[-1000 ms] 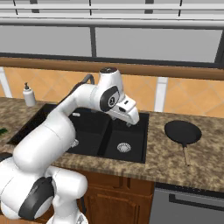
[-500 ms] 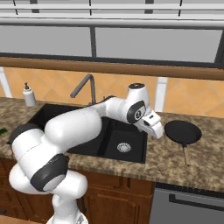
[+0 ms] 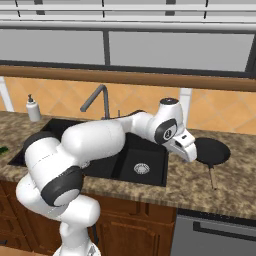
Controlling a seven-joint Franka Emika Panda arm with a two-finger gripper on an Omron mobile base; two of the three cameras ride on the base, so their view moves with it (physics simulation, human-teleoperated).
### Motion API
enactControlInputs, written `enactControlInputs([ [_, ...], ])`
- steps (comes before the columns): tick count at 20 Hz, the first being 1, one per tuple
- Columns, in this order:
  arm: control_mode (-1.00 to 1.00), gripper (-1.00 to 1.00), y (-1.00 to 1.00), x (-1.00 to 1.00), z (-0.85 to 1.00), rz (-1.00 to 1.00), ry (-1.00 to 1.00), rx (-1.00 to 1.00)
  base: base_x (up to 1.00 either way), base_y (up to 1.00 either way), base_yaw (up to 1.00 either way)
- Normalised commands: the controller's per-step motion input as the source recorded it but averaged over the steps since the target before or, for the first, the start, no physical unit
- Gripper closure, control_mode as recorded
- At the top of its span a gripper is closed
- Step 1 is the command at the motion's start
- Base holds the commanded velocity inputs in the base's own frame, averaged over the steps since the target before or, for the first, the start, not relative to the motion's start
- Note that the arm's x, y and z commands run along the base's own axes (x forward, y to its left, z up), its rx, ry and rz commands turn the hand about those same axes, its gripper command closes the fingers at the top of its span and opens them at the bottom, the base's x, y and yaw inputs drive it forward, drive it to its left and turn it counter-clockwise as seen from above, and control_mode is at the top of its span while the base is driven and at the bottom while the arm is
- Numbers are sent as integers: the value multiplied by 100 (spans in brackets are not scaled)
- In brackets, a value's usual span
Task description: Pick the pan and sponge and place them into the sink. Then turn on the water.
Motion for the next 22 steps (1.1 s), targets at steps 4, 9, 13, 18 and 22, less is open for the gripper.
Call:
enactControlInputs([
  [4, -100, -100, -7, 0, 0, 0, 0, 0, 0, 0, 0],
  [9, -100, -100, -19, 0, -1, 3, 0, 0, 0, 0, 0],
  [13, -100, -100, -2, 0, -13, 9, 0, -4, 0, 0, 0],
  [18, -100, -100, 0, 0, -16, 11, 1, -2, 0, 0, 0],
  [22, -100, -100, -4, 1, -13, 20, 5, -2, 0, 0, 0],
])
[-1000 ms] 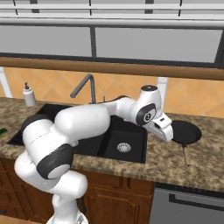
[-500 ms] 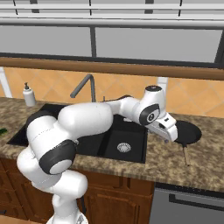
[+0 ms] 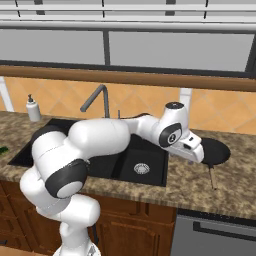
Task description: Pick the pan and sponge and place them into the sink. Then turn on the water.
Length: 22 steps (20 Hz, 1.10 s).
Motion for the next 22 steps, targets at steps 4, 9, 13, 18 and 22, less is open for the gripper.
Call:
enactControlInputs([
  [4, -100, -100, -9, 0, -7, 32, 4, 0, 0, 0, 0],
  [9, -100, -100, -13, 0, -7, 36, 3, 0, 0, 0, 0],
  [13, -100, -100, -11, 0, -7, 30, 2, 0, 0, 0, 0],
  [18, -100, -100, 0, 0, -1, 5, 0, 0, 0, 0, 0],
  [22, -100, -100, 0, 0, 0, 0, 0, 0, 0, 0, 0],
])
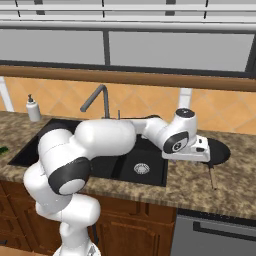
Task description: Pick the pan and sponge and place them into the sink. Then turn on the water.
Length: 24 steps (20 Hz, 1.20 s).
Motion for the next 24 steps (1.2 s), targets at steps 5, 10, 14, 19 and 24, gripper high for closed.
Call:
enactControlInputs([
  [5, -100, -100, 0, 8, -6, 0, 1, 0, 0, 0, 0],
  [10, -100, -100, -9, 28, -20, 0, 9, -1, 0, 0, 0],
  [14, -100, -100, -22, 34, -22, 0, 10, 0, 0, 0, 0],
  [19, -100, -100, -28, 28, -10, 0, 11, 0, 0, 0, 0],
  [24, -100, -100, -44, 11, 0, 0, 11, 2, 0, 0, 0],
])
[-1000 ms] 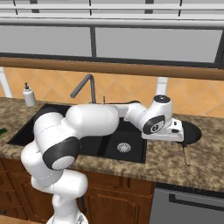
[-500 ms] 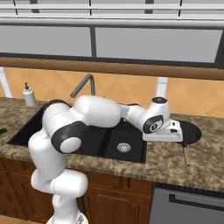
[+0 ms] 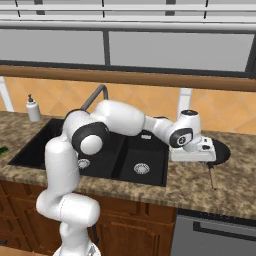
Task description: Pick the pan and sponge and place them into the sink. Then turn on the water.
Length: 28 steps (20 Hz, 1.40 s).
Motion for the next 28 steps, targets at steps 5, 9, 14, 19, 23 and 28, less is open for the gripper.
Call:
enactControlInputs([
  [5, -100, -100, -30, 15, -3, 0, 10, 0, 0, 0, 0],
  [9, -100, -100, -31, 12, -10, 0, 6, 2, 0, 0, 0],
  [14, -100, -100, -26, 7, -28, 0, 1, 1, 0, 0, 0],
  [19, -100, -100, -19, 4, -43, 0, 0, 1, 0, 0, 0],
  [23, -100, -100, -4, 8, -35, 0, 0, 3, 0, 0, 0],
  [28, -100, -100, 0, 12, -24, 0, 0, 4, 0, 0, 0],
])
